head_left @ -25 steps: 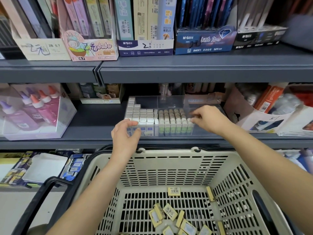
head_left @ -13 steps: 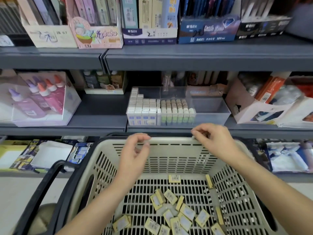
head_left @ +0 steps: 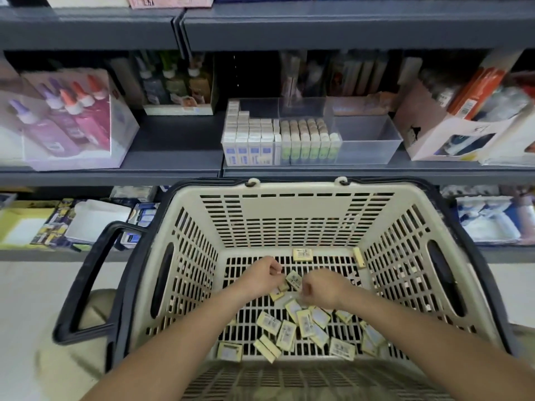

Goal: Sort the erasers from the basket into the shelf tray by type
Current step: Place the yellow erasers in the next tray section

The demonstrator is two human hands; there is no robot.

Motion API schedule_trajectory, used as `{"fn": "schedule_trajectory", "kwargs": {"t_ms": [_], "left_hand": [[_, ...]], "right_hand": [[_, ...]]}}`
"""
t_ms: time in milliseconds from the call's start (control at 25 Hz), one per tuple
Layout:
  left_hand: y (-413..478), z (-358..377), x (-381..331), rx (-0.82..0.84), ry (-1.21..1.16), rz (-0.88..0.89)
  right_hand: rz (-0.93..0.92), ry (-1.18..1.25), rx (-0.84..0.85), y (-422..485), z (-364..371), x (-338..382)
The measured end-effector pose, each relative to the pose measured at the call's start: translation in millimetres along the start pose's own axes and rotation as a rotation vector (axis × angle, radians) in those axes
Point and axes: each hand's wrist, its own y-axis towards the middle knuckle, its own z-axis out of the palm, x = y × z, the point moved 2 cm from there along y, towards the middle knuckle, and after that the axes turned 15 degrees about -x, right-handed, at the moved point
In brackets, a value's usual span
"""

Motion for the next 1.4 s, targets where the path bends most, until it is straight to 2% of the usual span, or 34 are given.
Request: {"fn": "schedule_trajectory", "kwargs": {"t_ms": [80,200,440,720,800,880,1000,1080,1240,1400], "left_hand": [[-0.4,5.5,5.7,0.029,-0.011,-0.010],[-3.1,11.9,4.1,0.066,0.002,0.025],[-8.8,18.9,3.6,0.164,0.040,0.054],[-17.3,29.1,12.5,0.352,0.149,0.025],[-18.9,31.4,14.6,0.402,0.132,-0.003],[-19.2,30.2,14.2,0.409,0.089,-0.025],[-15.5,24.6,13.0,0.399,-0.127,-0.158],[-11.5,16.9,16.2,0.375,-0.238,-0.245],[-3.2,4.4,28.4,0.271,-0.251,-0.323],[-8.5,12.1,22.9,0.329,-0.297,-0.339]], "right_hand": [[-0.070,-0.024,0.050,-8.5,15.2,3.8],[-0.173,-0.195,0.051,-15.6,24.0,7.2],[-0.140,-0.115,-0.019,-16.1,21.2,8.0],[-0.295,-0.359,0.030,-26.9,33.1,13.3],[-0.246,-0.227,-0.016,-26.4,29.1,14.4],[-0.166,0.031,-0.060,-21.5,22.2,15.1],[-0.064,0.383,-0.148,-15.3,13.7,19.6],[-0.001,0.461,-0.145,-16.0,15.0,20.4],[-0.122,0.044,-0.031,-21.1,35.2,26.5],[-0.231,-0.222,0.010,-22.5,47.4,37.8]]}}
